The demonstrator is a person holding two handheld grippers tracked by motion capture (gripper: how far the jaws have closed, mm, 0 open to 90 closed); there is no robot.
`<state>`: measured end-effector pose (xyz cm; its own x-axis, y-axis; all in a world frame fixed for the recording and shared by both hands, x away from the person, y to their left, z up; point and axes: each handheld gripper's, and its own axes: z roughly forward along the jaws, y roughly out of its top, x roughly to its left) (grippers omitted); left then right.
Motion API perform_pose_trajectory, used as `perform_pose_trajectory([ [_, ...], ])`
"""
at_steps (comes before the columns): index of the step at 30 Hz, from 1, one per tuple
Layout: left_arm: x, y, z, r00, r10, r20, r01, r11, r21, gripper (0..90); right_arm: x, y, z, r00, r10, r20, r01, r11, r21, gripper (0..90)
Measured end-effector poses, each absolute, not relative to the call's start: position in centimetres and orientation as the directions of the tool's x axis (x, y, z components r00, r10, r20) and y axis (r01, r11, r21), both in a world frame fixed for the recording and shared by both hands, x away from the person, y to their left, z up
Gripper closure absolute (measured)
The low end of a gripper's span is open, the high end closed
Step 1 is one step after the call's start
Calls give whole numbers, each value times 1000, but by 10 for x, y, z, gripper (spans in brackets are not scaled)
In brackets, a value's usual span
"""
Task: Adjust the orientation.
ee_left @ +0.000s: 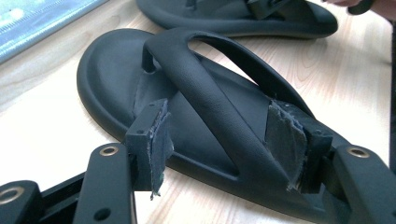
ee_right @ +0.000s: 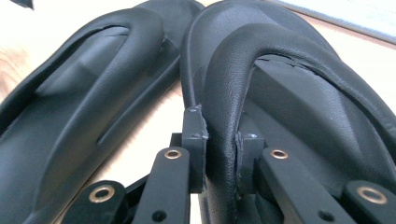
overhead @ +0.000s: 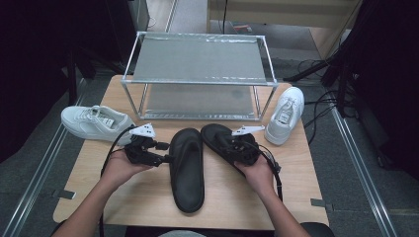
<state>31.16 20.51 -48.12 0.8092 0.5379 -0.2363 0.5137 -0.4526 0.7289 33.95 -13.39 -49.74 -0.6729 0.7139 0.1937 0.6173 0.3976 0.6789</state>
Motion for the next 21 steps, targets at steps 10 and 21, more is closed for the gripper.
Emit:
perform_pose_trajectory([
  [10, 302, 209, -489, 805, 541, -244, 526, -461, 715, 430, 349, -124, -505, -662, 733, 156, 623, 422, 658, 795],
  [21, 298, 211, -493, 792, 553, -260, 542, -439, 717, 668, 352, -119, -505, -687, 708, 165, 605, 430, 671, 689],
])
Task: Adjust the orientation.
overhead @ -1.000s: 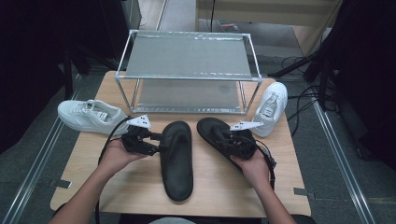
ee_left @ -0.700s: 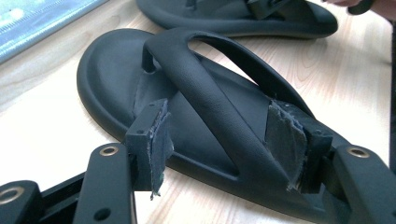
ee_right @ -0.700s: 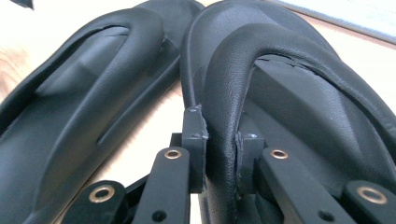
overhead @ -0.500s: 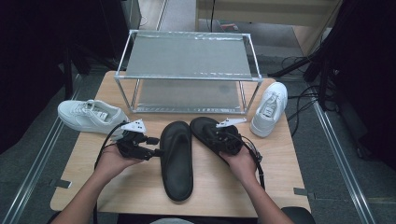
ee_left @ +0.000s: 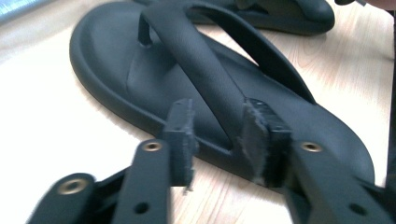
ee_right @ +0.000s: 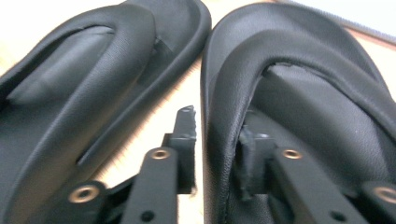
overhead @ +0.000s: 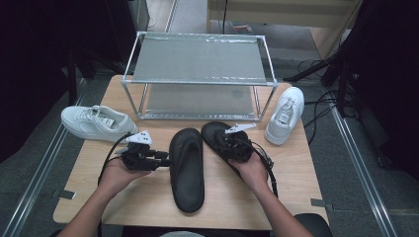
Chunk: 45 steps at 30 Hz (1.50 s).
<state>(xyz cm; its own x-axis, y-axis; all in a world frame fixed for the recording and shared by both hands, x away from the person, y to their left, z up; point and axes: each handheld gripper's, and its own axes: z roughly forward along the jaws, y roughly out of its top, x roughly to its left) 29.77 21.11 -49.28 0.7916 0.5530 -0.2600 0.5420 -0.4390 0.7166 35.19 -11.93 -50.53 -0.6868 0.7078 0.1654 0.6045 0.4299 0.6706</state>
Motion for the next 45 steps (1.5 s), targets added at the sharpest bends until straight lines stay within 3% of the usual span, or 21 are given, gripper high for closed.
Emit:
perform_pose_trajectory([
  [6, 301, 209, -499, 791, 547, -272, 562, -478, 675, 793, 344, -127, -493, -698, 702, 143, 576, 432, 694, 660],
  [9, 302, 206, -502, 792, 547, -272, 566, -489, 664, 793, 340, -135, -485, -707, 693, 144, 555, 418, 719, 712],
  [14, 301, 201, -505, 807, 533, -256, 550, -518, 655, 820, 342, -148, -480, -696, 697, 173, 571, 391, 722, 871],
  [24, 302, 193, -511, 816, 519, -254, 545, -546, 636, 825, 351, -145, -491, -691, 705, 160, 600, 435, 671, 869],
  [45, 298, 181, -511, 830, 499, -251, 529, -558, 640, 840, 348, -136, -494, -717, 673, 181, 596, 458, 660, 865],
])
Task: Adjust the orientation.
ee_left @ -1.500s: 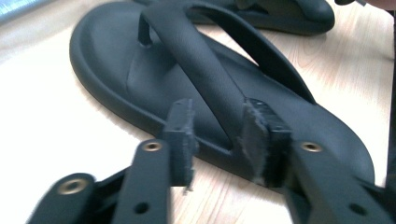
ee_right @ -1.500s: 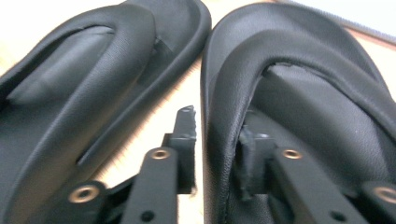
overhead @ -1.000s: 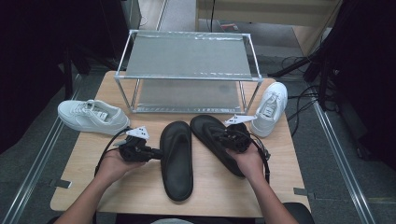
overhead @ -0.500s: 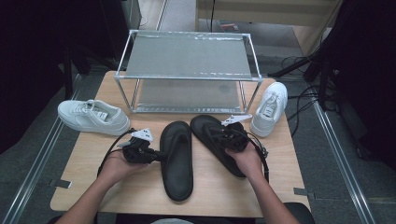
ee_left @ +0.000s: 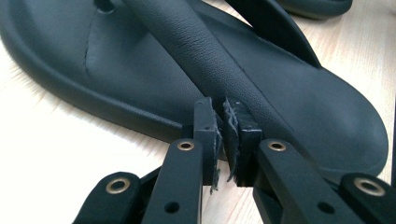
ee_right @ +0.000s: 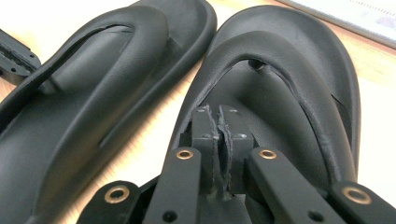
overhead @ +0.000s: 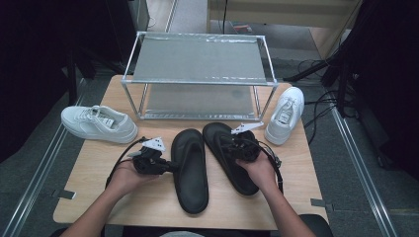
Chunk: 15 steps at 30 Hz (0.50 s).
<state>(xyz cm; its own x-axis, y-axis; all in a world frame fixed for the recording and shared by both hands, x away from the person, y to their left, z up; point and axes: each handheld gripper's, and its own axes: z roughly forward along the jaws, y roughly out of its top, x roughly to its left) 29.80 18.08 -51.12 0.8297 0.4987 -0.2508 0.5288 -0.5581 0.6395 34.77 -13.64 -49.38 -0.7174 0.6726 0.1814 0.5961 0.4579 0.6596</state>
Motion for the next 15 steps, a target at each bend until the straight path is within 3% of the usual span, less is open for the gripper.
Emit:
perform_pose_trajectory([
  [15, 300, 164, -512, 852, 459, -251, 501, -580, 642, 845, 340, -126, -502, -740, 649, 175, 580, 486, 654, 870],
])
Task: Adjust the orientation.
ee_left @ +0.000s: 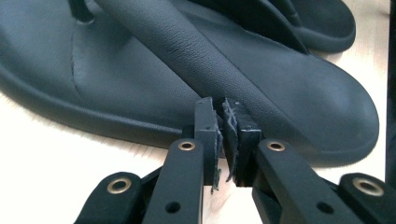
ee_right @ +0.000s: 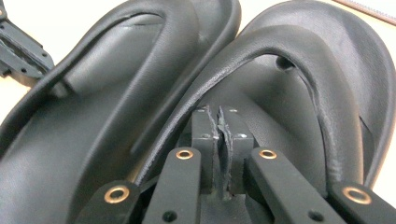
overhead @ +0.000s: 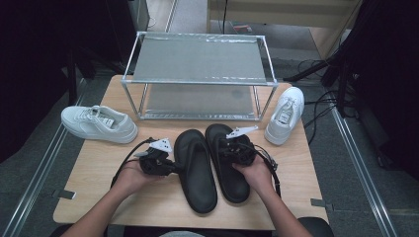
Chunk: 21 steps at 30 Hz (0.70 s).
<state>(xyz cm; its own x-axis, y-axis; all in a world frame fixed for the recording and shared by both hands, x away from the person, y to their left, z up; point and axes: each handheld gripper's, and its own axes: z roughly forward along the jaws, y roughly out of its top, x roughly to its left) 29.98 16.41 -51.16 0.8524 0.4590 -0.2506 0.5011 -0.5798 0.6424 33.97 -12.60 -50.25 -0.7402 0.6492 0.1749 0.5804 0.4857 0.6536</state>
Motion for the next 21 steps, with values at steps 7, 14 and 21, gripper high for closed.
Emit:
perform_pose_trajectory([
  [7, 299, 156, -511, 864, 434, -255, 486, -589, 645, 840, 339, -131, -503, -722, 665, 193, 596, 455, 662, 869],
  [14, 301, 166, -502, 855, 441, -272, 496, -545, 676, 792, 334, -141, -496, -719, 668, 193, 560, 392, 730, 801],
  [21, 301, 176, -495, 840, 462, -285, 514, -508, 691, 704, 327, -145, -491, -722, 650, 237, 550, 331, 767, 716],
])
